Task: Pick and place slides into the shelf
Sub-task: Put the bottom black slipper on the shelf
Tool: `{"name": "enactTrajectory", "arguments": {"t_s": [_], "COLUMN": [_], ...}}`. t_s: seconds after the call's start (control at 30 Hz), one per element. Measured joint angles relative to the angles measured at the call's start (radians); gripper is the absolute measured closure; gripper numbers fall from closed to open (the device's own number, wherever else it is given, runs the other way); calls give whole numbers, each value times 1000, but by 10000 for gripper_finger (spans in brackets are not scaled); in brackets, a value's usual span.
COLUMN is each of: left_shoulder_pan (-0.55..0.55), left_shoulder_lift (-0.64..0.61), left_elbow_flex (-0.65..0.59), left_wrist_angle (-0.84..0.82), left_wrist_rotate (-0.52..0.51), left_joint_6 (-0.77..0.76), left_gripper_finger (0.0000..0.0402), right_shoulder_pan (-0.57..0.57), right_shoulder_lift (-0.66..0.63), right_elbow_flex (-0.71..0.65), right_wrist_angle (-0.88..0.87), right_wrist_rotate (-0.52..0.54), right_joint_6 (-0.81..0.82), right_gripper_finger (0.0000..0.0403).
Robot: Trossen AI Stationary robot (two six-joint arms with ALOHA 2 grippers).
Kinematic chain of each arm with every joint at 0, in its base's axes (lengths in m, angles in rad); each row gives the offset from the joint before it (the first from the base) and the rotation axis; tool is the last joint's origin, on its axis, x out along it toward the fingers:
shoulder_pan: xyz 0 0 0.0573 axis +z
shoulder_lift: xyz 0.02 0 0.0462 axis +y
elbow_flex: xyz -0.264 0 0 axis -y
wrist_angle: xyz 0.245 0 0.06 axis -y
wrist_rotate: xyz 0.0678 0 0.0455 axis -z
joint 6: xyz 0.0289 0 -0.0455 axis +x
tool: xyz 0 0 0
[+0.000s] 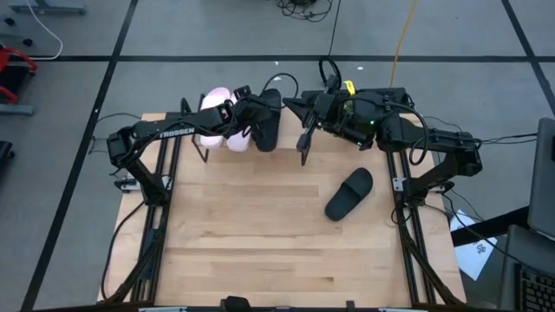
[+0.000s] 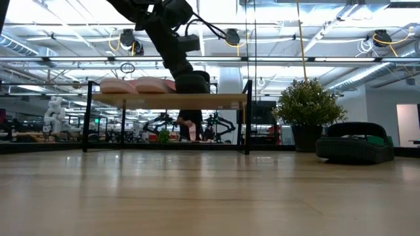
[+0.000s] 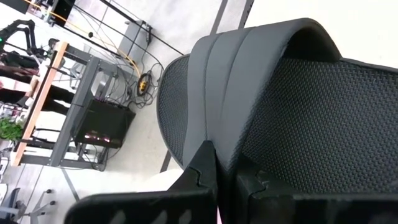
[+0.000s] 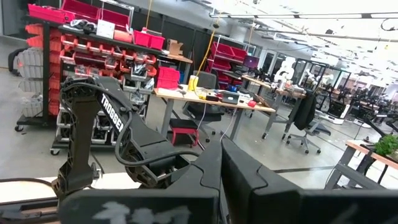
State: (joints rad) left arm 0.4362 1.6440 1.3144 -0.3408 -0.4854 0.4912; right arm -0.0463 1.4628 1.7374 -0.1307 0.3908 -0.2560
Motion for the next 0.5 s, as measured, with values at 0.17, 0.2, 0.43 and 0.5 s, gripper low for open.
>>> {"name": "enactTrajectory", "arguments": {"t_s": [0.17,0.2,0.43,0.5], "left_shoulder_pan": [-4,-4,-5,-5], "left_shoulder_lift": [0,0,0,0], "left_elbow_flex": [0,0,0,0], "left_wrist_angle": [-4,-5,-26,-27], "left_wrist_rotate": [12,11,-10,-11], "left_joint_6": [-3,-3,-7,-7], "left_gripper_finger": [401,401,401,401], "right_shoulder_pan": [0,0,0,0], "right_shoulder_lift": [0,0,0,0], "right_elbow_flex": [0,0,0,0], "right_wrist_angle": [13,15,22,26], "right_wrist_rotate": [0,0,0,0], "right_joint_6": [-4,-6,2,3], "right_gripper_finger": [403,403,403,403]}}
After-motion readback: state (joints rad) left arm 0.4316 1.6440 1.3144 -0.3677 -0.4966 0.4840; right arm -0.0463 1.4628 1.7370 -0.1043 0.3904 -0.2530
